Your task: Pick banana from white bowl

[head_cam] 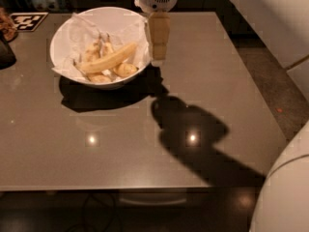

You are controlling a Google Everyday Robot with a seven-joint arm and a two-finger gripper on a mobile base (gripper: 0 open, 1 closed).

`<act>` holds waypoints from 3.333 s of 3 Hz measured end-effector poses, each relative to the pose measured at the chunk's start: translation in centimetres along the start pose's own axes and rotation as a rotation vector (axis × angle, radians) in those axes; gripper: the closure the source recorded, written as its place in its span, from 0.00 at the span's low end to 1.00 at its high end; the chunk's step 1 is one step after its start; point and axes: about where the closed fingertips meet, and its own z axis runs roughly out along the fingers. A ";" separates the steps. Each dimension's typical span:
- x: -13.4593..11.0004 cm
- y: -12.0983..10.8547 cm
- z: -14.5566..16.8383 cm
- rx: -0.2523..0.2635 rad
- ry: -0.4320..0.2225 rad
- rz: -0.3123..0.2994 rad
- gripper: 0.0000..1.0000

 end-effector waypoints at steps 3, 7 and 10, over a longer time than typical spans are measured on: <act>-5.5 -8.6 4.1 0.018 -0.054 -0.118 0.16; -7.0 -9.0 11.5 -0.108 -0.016 -0.150 0.39; -7.1 -8.6 13.5 -0.162 -0.002 -0.162 0.46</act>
Offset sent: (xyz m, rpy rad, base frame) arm 0.0668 0.0665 0.0015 -0.0840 0.1227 0.1668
